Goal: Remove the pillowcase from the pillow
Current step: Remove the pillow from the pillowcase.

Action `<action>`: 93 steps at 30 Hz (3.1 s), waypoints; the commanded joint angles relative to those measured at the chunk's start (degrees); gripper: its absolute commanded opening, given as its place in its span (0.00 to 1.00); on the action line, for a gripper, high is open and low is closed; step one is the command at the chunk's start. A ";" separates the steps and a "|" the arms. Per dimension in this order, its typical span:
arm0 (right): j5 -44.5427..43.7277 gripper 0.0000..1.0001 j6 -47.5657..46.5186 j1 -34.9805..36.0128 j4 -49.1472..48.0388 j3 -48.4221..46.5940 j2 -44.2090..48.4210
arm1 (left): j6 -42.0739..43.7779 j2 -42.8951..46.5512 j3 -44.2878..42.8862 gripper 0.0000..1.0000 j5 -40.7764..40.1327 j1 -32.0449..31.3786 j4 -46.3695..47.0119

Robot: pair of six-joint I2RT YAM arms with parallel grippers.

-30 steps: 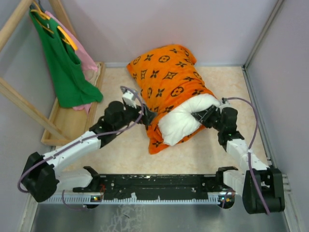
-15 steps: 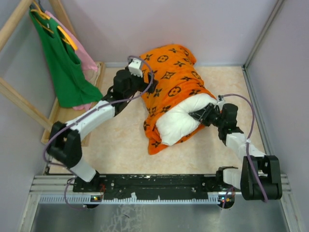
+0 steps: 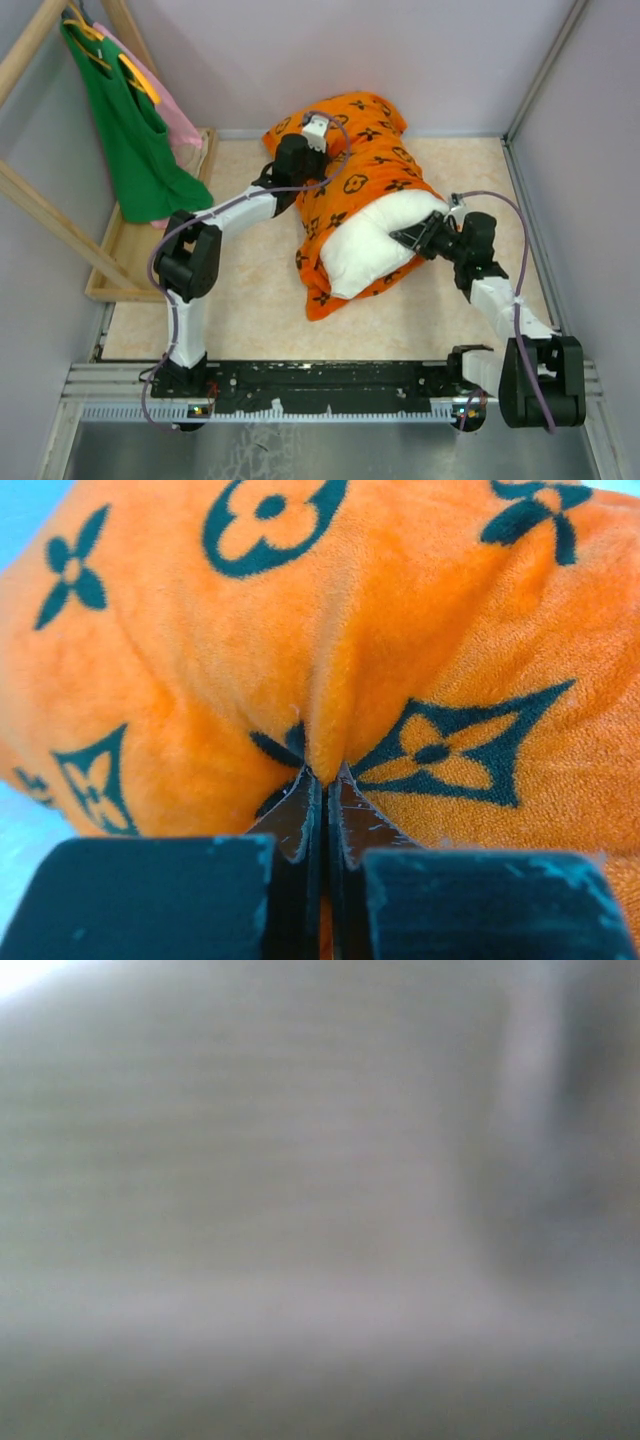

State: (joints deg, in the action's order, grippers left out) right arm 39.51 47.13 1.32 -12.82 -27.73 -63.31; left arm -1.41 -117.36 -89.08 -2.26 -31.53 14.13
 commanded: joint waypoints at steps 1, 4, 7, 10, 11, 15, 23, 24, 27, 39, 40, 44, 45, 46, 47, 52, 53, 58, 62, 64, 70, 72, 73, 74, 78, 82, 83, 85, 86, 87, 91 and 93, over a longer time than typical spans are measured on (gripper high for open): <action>9.24 0.00 6.21 -0.24 -7.93 -3.82 2.61 | 5.92 2.11 3.87 0.00 -13.29 2.58 0.30; 10.87 0.00 17.03 -1.81 -23.02 -1.20 2.33 | 6.18 6.39 7.73 0.00 -18.75 5.84 -0.80; 10.66 0.00 26.80 -3.65 -34.10 0.22 0.07 | 4.11 14.65 16.56 0.00 -21.04 8.72 0.12; 8.44 0.00 23.71 -4.58 -21.91 -4.94 -4.63 | 2.62 23.20 24.56 0.00 -23.60 9.05 0.77; 6.98 0.00 21.55 -4.70 -15.91 -7.42 -6.43 | 1.42 25.87 26.62 0.00 -23.81 8.91 0.16; 6.41 0.00 14.76 -4.88 -4.45 -17.95 -13.55 | -2.70 38.77 33.59 0.00 -20.59 7.69 -2.63; -1.62 0.00 -2.16 -5.61 17.63 -35.76 -20.64 | 2.56 50.94 37.01 0.00 -26.94 -7.37 -5.44; 0.23 0.00 -2.02 -6.22 17.13 -37.03 -22.65 | 2.91 51.19 36.71 0.00 -27.04 -9.01 -6.48; 2.78 0.00 -2.09 -7.11 16.86 -39.91 -27.13 | 4.55 52.24 37.39 0.00 -26.69 -13.44 -7.67; 4.96 0.00 -12.31 -5.14 21.85 -39.82 -27.00 | 12.25 52.84 32.58 1.00 -22.51 -13.03 -2.03; 4.66 0.00 -13.06 -4.37 22.53 -39.86 -26.77 | 12.28 50.39 29.64 1.00 -19.61 -11.57 -3.93; 3.53 0.00 -15.95 -0.57 24.86 -39.99 -25.78 | 12.20 39.92 19.77 1.00 -10.36 -7.16 -8.00; 3.40 0.00 -16.49 0.72 25.31 -39.97 -25.38 | 11.55 37.56 17.06 1.00 -6.28 -6.03 -9.44; 3.45 0.00 -16.71 1.64 25.41 -39.77 -25.16 | 10.95 35.08 14.07 1.00 -2.99 -5.70 -10.60; 3.71 0.00 -17.14 2.46 25.55 -39.63 -24.68 | 10.55 32.71 11.43 1.00 -0.51 -5.49 -11.22; 3.89 0.00 -18.58 5.04 26.43 -38.22 -22.81 | 10.83 19.22 0.67 1.00 4.24 -5.47 -13.91; 4.03 0.00 -18.93 5.16 27.00 -38.13 -22.44 | 11.00 16.72 -0.10 1.00 3.64 -5.47 -13.39; 4.64 0.00 -20.81 5.18 28.88 -38.34 -19.95 | 12.07 7.39 -1.61 0.68 -3.09 -5.33 -12.28; 6.75 0.00 -19.65 4.87 28.64 -39.43 -18.25 | 12.91 3.88 -0.27 0.25 -10.58 -3.14 -12.21; 9.43 0.00 -17.87 3.70 26.80 -39.43 -16.72 | 13.33 3.19 0.14 0.10 -13.77 -1.02 -12.60; 9.11 0.00 -4.74 -4.06 12.76 -33.51 -8.04 | 11.85 4.90 3.72 0.06 -21.92 7.77 -12.41; 8.18 0.00 -0.37 -7.71 9.59 -31.11 -5.99 | 11.57 5.56 4.91 0.06 -25.06 10.32 -12.83; 8.14 0.00 1.74 -9.46 7.78 -29.76 -5.32 | 11.34 5.96 5.53 0.06 -25.97 11.42 -13.15; 8.09 0.00 3.42 -11.15 6.28 -28.43 -4.77 | 10.95 6.64 6.29 0.03 -26.58 12.43 -13.55; 5.84 0.00 3.88 -13.20 5.94 -26.13 -4.71 | 10.84 10.63 10.78 0.05 -26.75 13.96 -12.48; 3.71 0.00 0.70 -11.53 9.28 -27.92 -5.86 | 8.78 16.88 11.45 0.81 -16.42 13.19 -14.57; 2.92 0.00 -0.31 -10.68 10.66 -28.87 -6.07 | 8.03 18.94 11.25 0.91 -14.64 12.53 -15.36; 1.05 0.00 -2.34 -9.05 13.63 -30.87 -6.65 | 6.61 24.96 10.84 1.00 -10.99 10.67 -17.04; 0.26 0.00 -2.89 -8.42 14.04 -31.47 -6.98 | 6.08 27.77 10.67 1.00 -8.34 9.34 -17.89; -0.19 0.00 -2.77 -8.07 13.59 -31.52 -7.43 | 4.99 30.87 10.90 1.00 -5.09 7.12 -18.02; 0.26 0.00 0.69 -7.74 10.04 -30.30 -9.81 | 5.28 40.58 16.71 1.00 -0.05 -7.61 -13.88; 0.14 0.00 0.89 -7.61 10.17 -30.71 -10.72 | 4.12 43.06 17.95 1.00 1.97 -12.04 -16.52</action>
State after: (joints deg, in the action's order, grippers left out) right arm 44.95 45.56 -5.67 5.52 -53.74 -73.03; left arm 3.97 -79.77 -74.24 -7.14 -34.92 -0.40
